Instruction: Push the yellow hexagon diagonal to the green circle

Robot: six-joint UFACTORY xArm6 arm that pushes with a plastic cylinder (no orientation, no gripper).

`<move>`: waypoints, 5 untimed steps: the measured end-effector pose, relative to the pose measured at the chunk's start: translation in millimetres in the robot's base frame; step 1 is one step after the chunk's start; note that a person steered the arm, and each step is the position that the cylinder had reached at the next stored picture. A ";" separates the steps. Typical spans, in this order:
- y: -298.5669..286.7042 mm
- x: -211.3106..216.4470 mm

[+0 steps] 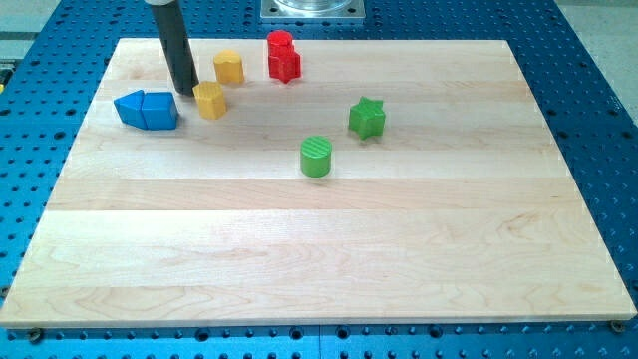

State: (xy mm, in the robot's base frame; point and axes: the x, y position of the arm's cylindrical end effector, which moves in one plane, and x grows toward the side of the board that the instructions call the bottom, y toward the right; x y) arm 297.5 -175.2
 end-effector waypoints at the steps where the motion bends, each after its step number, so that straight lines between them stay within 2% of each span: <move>1: 0.0 -0.1; 5: -14.1 -0.4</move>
State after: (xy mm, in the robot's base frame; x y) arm 297.0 -189.4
